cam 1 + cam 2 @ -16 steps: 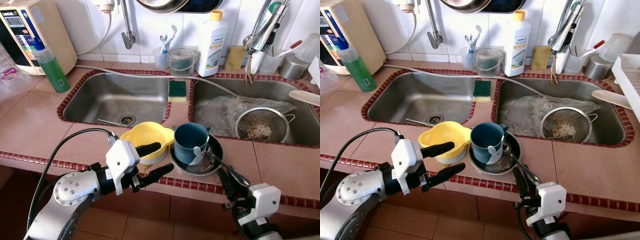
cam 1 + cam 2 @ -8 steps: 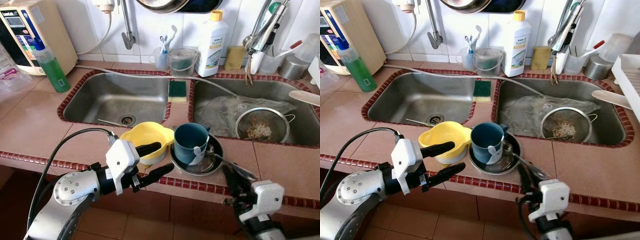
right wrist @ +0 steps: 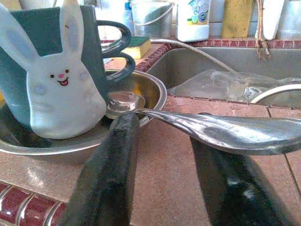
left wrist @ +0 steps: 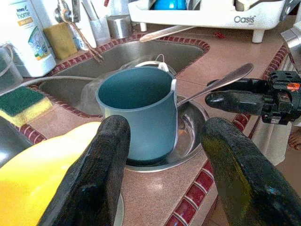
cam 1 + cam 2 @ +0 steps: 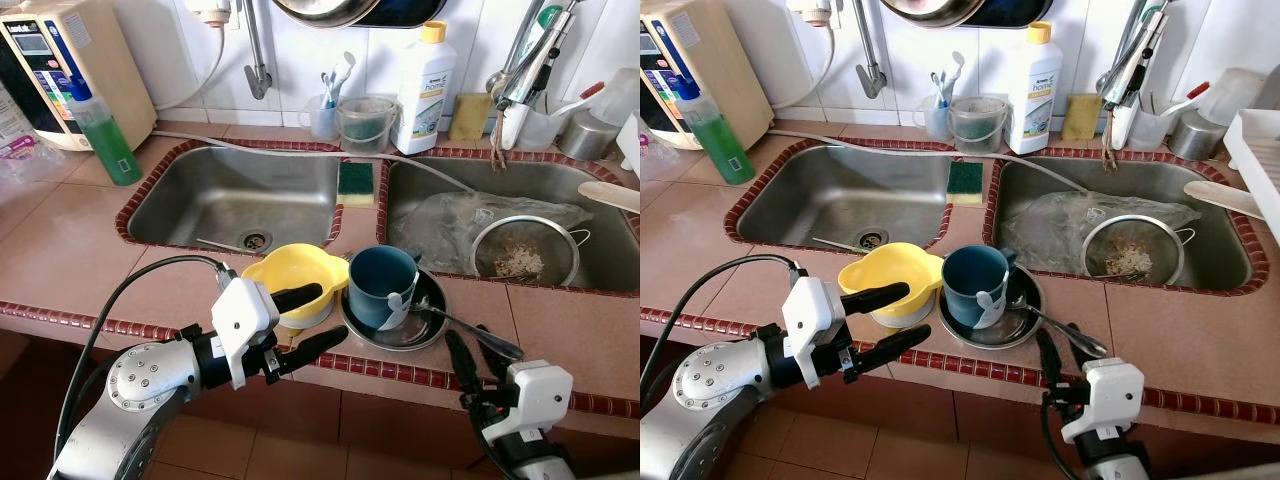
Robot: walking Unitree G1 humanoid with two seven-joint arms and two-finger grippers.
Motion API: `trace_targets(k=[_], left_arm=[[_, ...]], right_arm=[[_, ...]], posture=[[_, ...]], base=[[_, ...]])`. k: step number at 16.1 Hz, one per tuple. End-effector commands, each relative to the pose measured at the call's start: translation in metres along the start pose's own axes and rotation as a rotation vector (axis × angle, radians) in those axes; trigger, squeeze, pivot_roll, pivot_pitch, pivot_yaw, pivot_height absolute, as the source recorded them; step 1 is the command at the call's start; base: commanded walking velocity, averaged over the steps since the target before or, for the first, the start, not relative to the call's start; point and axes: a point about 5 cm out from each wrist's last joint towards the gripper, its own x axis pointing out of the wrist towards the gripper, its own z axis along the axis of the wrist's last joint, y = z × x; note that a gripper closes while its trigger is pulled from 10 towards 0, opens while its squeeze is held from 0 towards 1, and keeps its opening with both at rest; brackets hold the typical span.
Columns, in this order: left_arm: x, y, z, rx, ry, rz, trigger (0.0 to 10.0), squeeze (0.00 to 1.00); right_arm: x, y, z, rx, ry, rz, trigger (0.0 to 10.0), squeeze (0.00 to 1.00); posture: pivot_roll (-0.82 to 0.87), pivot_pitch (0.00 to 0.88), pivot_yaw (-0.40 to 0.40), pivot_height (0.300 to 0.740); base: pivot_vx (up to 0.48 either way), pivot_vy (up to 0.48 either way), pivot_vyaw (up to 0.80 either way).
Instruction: Kitchen organization
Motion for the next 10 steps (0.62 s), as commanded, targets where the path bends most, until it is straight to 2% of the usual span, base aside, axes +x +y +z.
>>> trace_targets(k=[1, 2, 5, 6, 7, 8, 9, 10], left_arm=[[-0.0018, 0.0032, 0.0027, 0.015, 0.003, 0.013, 10.0, 0.00], [-0.0015, 0.0031, 0.0028, 0.015, 0.002, 0.014, 10.0, 0.00], [-0.0019, 0.0027, 0.0023, 0.016, 0.004, 0.014, 10.0, 0.00], [-0.0015, 0.0030, 0.0023, 0.015, 0.003, 0.016, 10.0, 0.00], [-0.0014, 0.0029, 0.0025, 0.015, 0.002, 0.016, 10.0, 0.00], [-0.0014, 0.0031, 0.0025, 0.016, 0.001, 0.017, 10.0, 0.00], [-0.0014, 0.0032, 0.0024, 0.016, 0.001, 0.018, 10.0, 0.00], [-0.0012, 0.0031, 0.0025, 0.015, 0.000, 0.018, 10.0, 0.00]], right_arm=[[0.0004, -0.0027, 0.0012, -0.027, -0.011, -0.017, 10.0, 0.94], [0.0009, -0.0039, 0.0027, -0.052, -0.024, -0.024, 10.0, 0.00], [0.0031, -0.0075, 0.0069, -0.089, -0.055, -0.055, 10.0, 0.00], [0.0049, -0.0082, 0.0070, -0.082, -0.056, -0.062, 8.5, 0.00], [0.0057, -0.0085, 0.0070, -0.080, -0.056, -0.066, 6.2, 0.00], [0.0062, -0.0089, 0.0070, -0.084, -0.059, -0.070, 5.5, 0.00], [0.0066, -0.0091, 0.0070, -0.088, -0.062, -0.074, 4.4, 0.00], [0.0072, -0.0095, 0.0069, -0.091, -0.064, -0.075, 4.3, 0.00]], posture=[[-0.21, 0.073, 0.071, 0.740], [-0.21, 0.072, 0.070, 0.740], [-0.20, 0.070, 0.069, 0.740], [-0.20, 0.067, 0.068, 0.740], [-0.20, 0.065, 0.067, 0.740], [-0.20, 0.063, 0.067, 0.740], [-0.20, 0.062, 0.066, 0.740], [-0.20, 0.060, 0.065, 0.740]], base=[[0.000, 0.000, 0.00], [0.000, 0.000, 0.00], [0.000, 0.000, 0.00], [0.000, 0.000, 0.00], [0.000, 0.000, 0.00], [0.000, 0.000, 0.00], [0.000, 0.000, 0.00], [0.000, 0.000, 0.00]])
